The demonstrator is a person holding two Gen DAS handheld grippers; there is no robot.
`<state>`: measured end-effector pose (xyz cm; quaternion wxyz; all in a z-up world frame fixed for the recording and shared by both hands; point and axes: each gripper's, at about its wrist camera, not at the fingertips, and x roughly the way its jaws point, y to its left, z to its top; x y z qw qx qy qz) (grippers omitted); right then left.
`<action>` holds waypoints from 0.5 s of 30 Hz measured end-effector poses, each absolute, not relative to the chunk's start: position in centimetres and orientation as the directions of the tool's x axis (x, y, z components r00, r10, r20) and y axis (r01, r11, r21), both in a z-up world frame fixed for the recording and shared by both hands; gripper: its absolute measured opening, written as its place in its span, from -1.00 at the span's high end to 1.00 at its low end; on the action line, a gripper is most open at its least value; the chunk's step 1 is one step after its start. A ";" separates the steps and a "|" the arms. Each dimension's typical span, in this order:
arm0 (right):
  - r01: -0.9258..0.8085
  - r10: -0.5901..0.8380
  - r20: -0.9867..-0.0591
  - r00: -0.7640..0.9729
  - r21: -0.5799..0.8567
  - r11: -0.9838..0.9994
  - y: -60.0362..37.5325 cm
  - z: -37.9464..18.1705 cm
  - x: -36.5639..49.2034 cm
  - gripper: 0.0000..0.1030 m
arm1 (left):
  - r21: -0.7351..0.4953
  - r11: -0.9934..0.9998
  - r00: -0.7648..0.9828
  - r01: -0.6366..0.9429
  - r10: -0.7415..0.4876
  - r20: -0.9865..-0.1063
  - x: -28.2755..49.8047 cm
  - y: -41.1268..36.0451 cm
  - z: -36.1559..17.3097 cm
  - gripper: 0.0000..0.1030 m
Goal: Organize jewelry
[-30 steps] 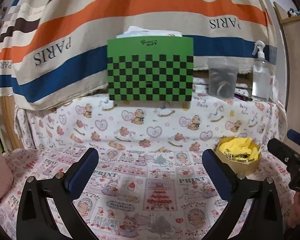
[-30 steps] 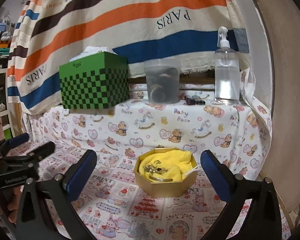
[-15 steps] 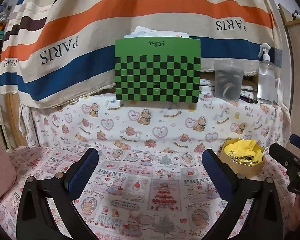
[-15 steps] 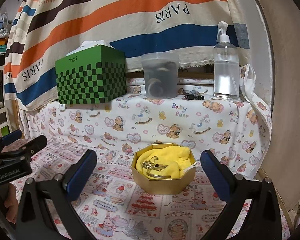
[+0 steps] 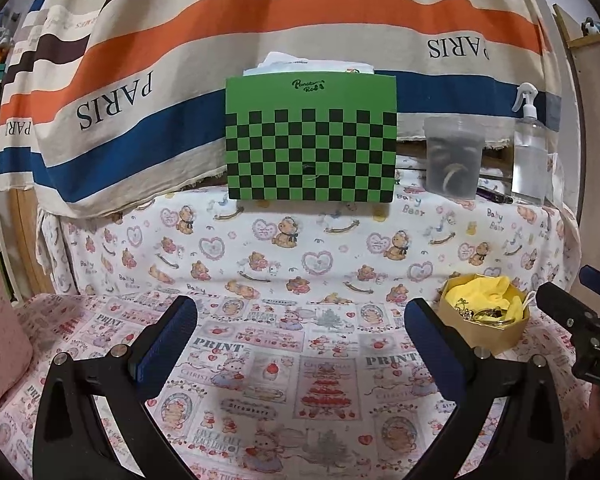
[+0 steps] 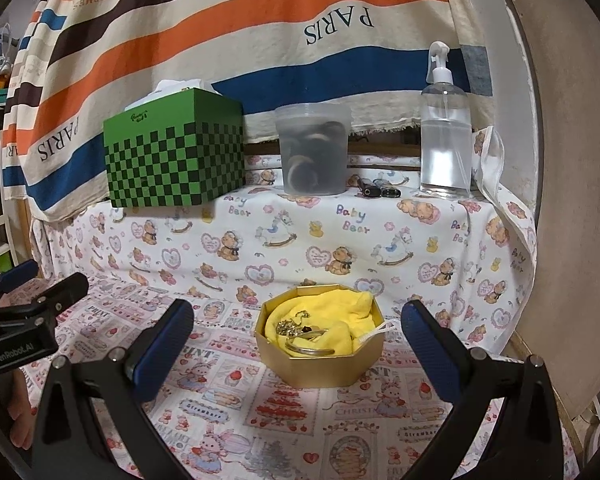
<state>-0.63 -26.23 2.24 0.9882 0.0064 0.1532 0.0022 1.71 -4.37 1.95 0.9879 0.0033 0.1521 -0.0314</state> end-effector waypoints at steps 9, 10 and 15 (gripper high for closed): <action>-0.004 0.007 -0.302 0.953 0.011 1.000 -26.2 2.3 -0.7 -1.00 | -0.004 0.998 0.951 0.063 -0.061 -0.303 1.8 -4.4 1.9 -0.99; -0.003 0.006 -0.302 0.953 0.011 1.000 -26.2 2.3 -0.6 -1.00 | -0.004 0.998 0.951 0.064 -0.062 -0.303 1.8 -4.5 1.9 -0.99; -0.002 0.006 -0.302 0.953 0.012 1.000 -26.2 2.3 -0.7 -1.00 | -0.004 0.998 0.950 0.070 -0.068 -0.306 1.9 -4.5 1.9 -0.99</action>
